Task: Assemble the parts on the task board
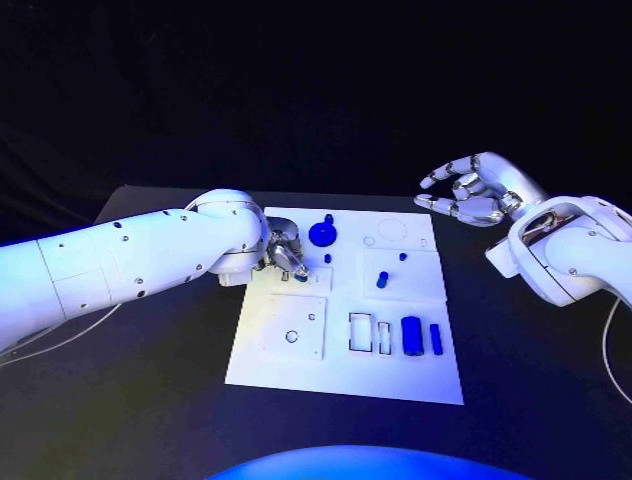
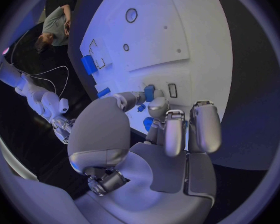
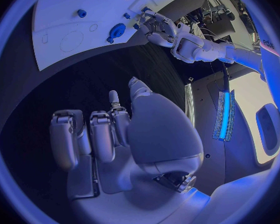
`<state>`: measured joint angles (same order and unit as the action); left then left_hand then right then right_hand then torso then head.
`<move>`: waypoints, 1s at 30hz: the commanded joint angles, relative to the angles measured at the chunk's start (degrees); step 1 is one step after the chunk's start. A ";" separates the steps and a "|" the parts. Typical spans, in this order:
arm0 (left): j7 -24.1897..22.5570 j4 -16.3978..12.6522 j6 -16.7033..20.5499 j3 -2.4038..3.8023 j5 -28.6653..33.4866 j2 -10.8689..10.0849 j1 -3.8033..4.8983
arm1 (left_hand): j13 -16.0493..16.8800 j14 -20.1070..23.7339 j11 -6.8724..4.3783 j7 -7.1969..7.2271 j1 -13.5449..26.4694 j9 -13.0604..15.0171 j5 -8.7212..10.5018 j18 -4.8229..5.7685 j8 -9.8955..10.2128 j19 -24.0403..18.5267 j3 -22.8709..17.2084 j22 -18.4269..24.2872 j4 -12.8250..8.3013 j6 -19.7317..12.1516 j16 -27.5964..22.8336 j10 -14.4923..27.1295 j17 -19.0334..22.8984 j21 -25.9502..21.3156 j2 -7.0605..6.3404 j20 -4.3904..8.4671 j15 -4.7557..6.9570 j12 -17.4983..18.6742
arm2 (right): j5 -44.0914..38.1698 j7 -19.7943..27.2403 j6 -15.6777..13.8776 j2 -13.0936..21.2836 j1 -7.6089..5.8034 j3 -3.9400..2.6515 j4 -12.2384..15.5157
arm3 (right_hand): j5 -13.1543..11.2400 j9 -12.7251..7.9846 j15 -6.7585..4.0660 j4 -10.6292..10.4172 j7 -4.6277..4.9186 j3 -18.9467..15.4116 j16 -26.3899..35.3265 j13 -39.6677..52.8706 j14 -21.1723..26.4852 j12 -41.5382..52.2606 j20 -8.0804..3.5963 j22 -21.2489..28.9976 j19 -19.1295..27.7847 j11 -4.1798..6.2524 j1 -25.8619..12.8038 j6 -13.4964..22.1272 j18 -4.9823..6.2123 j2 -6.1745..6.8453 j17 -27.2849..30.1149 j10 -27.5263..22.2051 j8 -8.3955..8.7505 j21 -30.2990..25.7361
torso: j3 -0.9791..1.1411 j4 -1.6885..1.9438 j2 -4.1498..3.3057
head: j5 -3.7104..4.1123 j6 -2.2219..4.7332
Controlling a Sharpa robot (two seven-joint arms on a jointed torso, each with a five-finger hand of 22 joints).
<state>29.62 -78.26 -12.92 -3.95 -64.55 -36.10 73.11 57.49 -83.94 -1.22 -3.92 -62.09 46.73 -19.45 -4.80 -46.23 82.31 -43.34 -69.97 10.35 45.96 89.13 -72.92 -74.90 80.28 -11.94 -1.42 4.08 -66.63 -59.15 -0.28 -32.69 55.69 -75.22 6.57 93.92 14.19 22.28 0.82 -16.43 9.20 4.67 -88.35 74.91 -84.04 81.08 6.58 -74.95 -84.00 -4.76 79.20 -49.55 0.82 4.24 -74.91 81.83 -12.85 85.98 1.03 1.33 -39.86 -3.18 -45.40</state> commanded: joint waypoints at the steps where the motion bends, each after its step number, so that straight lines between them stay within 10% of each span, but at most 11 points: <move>1: 0.34 0.11 -2.01 -0.03 -0.93 0.01 -0.04 | 0.12 -5.74 0.07 0.71 0.15 0.04 -0.30 0.93 -0.30 0.13 -10.41 -0.10 -9.91 0.77 0.06 -0.49 -14.09 0.31 0.72 0.33 0.54 -0.33 | -0.71 -0.02 0.04 -0.03 0.05 0.00 0.01 | 0.38 -0.08 -0.53 -0.20 0.06 0.06 0.23 5.92 -4.62 -0.20 -0.26 -12.37 -3.54 0.29 -0.50 -0.39 0.33 0.07 -9.08 -0.01 -0.35 -0.34 | 0.02 0.04 -0.01 | -0.09 -0.04; 30: 0.66 1.89 -3.55 -0.05 -0.23 2.29 -0.21 | 1.50 -5.95 -0.91 2.03 4.51 0.83 0.55 1.07 -1.75 0.51 -7.94 -0.95 -7.14 2.60 0.58 -2.40 -14.72 0.69 2.41 0.74 1.33 -2.05 | -0.74 0.06 -0.09 -0.08 0.19 0.00 0.00 | 0.44 -0.11 -0.57 -0.17 0.01 0.05 0.28 5.94 -4.60 -0.18 -0.29 -12.27 -3.46 0.33 -0.80 -0.43 0.38 0.07 -8.96 0.02 -0.47 -0.51 | 0.12 -0.04 -0.06 | 0.05 -0.26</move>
<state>30.34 -76.26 -14.74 -3.86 -65.18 -34.18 73.18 58.96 -83.94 -2.04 -3.25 -57.83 47.46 -19.15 -4.81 -48.08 82.71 -43.65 -70.89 10.66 47.45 89.35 -74.98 -74.94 80.75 -9.48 -1.02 4.92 -68.36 -59.22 -0.32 -32.78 55.66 -75.11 6.57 93.92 14.43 22.22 0.60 -16.43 9.20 4.67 -88.35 74.90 -83.82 81.07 6.58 -74.92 -84.00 -4.76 78.96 -49.55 0.82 4.48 -74.95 81.83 -13.07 85.70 1.14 1.23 -39.91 -3.21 -45.58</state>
